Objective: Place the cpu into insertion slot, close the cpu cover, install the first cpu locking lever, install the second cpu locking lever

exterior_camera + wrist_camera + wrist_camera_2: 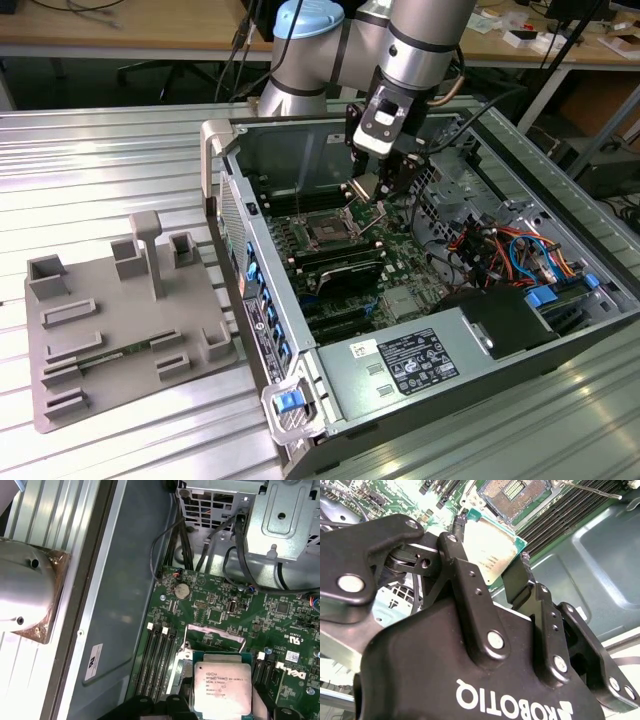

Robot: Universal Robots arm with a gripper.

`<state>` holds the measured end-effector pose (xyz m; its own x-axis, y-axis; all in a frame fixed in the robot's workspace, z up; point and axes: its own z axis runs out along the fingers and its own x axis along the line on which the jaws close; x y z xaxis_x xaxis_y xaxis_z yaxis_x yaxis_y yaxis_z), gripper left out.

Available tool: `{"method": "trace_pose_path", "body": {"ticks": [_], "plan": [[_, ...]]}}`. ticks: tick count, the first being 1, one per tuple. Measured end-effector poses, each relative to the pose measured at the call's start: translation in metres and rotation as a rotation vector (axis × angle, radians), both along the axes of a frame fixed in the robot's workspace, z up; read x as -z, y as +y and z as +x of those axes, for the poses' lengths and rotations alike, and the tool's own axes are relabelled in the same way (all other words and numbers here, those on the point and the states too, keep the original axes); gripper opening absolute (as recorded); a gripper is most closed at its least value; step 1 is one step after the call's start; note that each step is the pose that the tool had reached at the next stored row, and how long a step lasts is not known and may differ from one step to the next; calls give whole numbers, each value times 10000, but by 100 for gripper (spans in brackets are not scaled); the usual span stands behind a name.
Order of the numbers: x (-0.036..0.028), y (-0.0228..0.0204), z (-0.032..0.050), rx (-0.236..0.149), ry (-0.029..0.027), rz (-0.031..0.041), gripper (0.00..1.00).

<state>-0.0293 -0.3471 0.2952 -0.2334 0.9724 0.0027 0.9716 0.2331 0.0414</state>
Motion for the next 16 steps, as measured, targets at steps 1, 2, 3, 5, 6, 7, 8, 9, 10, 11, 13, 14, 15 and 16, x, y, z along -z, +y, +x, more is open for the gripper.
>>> {"method": "trace_pose_path", "body": {"ticks": [1,2,3,5,6,7,8,9,10,11,13,14,15,16], "plan": [[1,0,0,35,0,0,55],[1,0,0,57,0,0,55],[1,0,0,95,0,0,55],[2,0,0,144,0,0,55],[2,0,0,170,1,0,55],[2,0,0,192,0,0,55],[3,0,0,228,1,-1,55],[3,0,0,257,0,-2,55],[4,0,0,298,0,-3,55],[4,0,0,343,0,-5,55],[5,0,0,459,-1,-8,55],[5,0,0,548,0,-10,55],[6,0,0,649,0,-11,55],[7,0,0,762,0,-12,55]]}}
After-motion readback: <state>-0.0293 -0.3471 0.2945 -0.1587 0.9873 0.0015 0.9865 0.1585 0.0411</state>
